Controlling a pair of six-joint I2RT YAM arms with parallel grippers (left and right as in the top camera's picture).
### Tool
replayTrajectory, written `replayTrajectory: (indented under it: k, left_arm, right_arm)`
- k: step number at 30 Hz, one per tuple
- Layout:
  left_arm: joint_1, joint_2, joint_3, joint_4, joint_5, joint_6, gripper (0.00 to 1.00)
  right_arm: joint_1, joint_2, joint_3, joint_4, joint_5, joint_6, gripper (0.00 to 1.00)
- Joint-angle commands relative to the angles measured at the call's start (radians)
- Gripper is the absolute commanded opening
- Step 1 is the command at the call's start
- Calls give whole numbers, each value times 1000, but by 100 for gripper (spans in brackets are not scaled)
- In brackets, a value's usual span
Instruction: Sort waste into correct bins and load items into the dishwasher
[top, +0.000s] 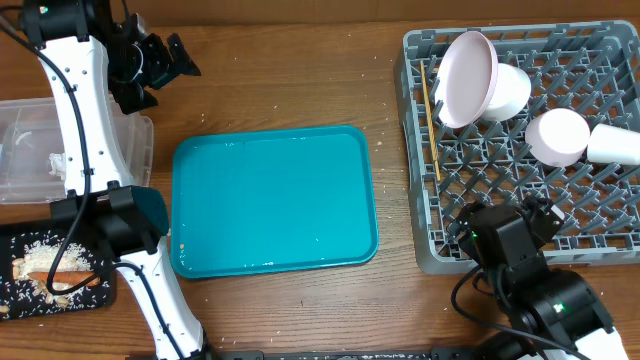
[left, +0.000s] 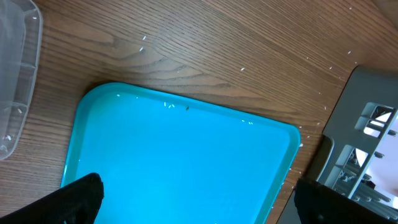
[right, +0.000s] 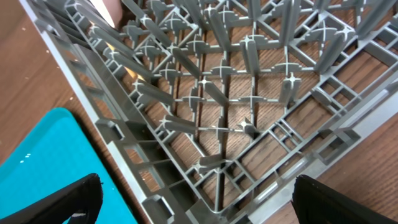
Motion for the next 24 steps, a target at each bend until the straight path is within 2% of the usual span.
replayTrajectory:
  k: [1, 6, 9, 15, 24]
  left_arm:
    - [-7, 6, -2, 0, 14, 15, 100]
    - [-7, 5, -2, 0, 14, 15, 100]
    - [-7, 6, -2, 0, 14, 15, 100]
    - [-7, 6, -2, 0, 14, 15, 100]
    - [-7, 6, -2, 0, 14, 15, 100]
  right_arm:
    - [4, 10, -1, -2, 20, 8, 100]
    - [5, 25, -1, 40, 26, 7, 100]
    - [6, 21, -2, 134, 25, -69, 100]
    - [-8, -71, -97, 509, -82, -446, 100]
    - [-121, -277, -454, 1111, -377, -715, 100]
